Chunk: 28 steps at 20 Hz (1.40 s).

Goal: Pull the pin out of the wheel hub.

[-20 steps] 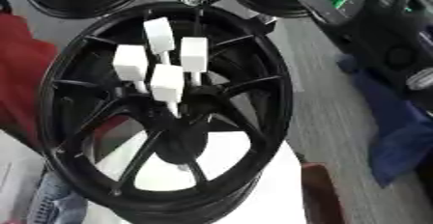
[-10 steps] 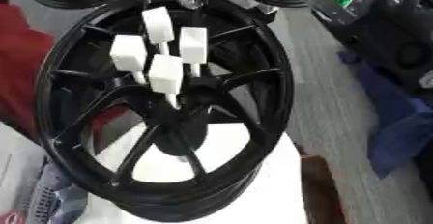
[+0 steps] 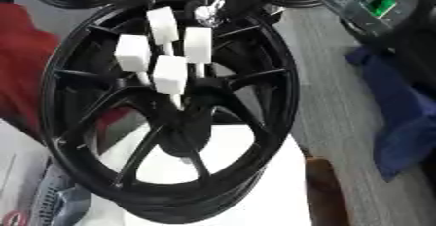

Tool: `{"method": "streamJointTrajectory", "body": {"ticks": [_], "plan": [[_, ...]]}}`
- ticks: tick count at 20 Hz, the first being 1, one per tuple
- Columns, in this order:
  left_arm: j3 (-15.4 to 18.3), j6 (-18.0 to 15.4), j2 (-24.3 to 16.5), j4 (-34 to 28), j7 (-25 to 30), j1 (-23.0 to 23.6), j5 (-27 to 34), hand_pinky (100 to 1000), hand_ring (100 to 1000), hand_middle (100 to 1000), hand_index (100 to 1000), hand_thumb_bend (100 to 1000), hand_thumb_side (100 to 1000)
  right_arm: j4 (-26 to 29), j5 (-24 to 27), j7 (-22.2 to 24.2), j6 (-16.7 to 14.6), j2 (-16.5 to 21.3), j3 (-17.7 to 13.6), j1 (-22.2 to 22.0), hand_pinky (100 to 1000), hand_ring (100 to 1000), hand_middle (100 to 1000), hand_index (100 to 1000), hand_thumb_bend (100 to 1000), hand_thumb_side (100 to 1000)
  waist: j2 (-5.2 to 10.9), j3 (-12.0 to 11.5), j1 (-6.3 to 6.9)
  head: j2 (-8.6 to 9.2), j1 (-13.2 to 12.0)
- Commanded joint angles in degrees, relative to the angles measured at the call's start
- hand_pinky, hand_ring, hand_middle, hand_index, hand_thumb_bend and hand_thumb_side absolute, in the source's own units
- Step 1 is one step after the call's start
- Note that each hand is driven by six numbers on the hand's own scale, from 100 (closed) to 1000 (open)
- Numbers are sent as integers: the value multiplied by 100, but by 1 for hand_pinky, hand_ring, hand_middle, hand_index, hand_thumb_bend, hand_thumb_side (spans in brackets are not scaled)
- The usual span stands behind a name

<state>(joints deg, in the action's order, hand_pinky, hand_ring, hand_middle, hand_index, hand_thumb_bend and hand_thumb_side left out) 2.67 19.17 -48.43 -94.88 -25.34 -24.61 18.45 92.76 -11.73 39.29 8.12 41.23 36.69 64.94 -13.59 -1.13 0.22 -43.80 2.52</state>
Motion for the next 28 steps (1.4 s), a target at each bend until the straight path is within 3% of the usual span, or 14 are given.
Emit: {"method": "streamJointTrajectory", "body": {"ticks": [1,10,11,12,13,18,28], "plan": [[95,-21,-290,-17,5,-29,4,822,844,804,895,253,863,194,98,61,-59,176,-66,71,882,819,830,906,100,642,154,1,25,-31,-99],[84,-40,-296,-5,46,-26,-3,822,845,805,895,258,861,145,-80,-12,203,133,28,12,877,819,830,901,100,699,201,5,0,-31,-18],[86,-42,-294,-2,48,-26,-3,822,845,805,895,258,860,107,-143,2,229,117,54,9,876,817,825,899,124,712,201,7,-4,-31,-3],[88,-46,-293,1,49,-26,-2,822,845,805,895,258,860,70,-229,17,247,103,77,6,876,816,820,897,141,663,201,8,-6,-31,7],[88,-49,-293,3,51,-24,-2,822,845,805,894,259,860,32,-320,36,261,88,99,-1,875,814,818,895,155,732,198,8,-7,-31,17],[104,-71,-295,-2,53,-29,0,822,846,806,894,260,860,-109,-660,97,318,31,163,-54,877,807,805,895,186,744,165,27,-12,-31,136],[117,-87,-261,31,62,-13,16,822,847,806,894,263,861,-121,-571,280,381,-21,144,-172,888,833,830,899,209,728,109,34,-5,-31,160]]}}
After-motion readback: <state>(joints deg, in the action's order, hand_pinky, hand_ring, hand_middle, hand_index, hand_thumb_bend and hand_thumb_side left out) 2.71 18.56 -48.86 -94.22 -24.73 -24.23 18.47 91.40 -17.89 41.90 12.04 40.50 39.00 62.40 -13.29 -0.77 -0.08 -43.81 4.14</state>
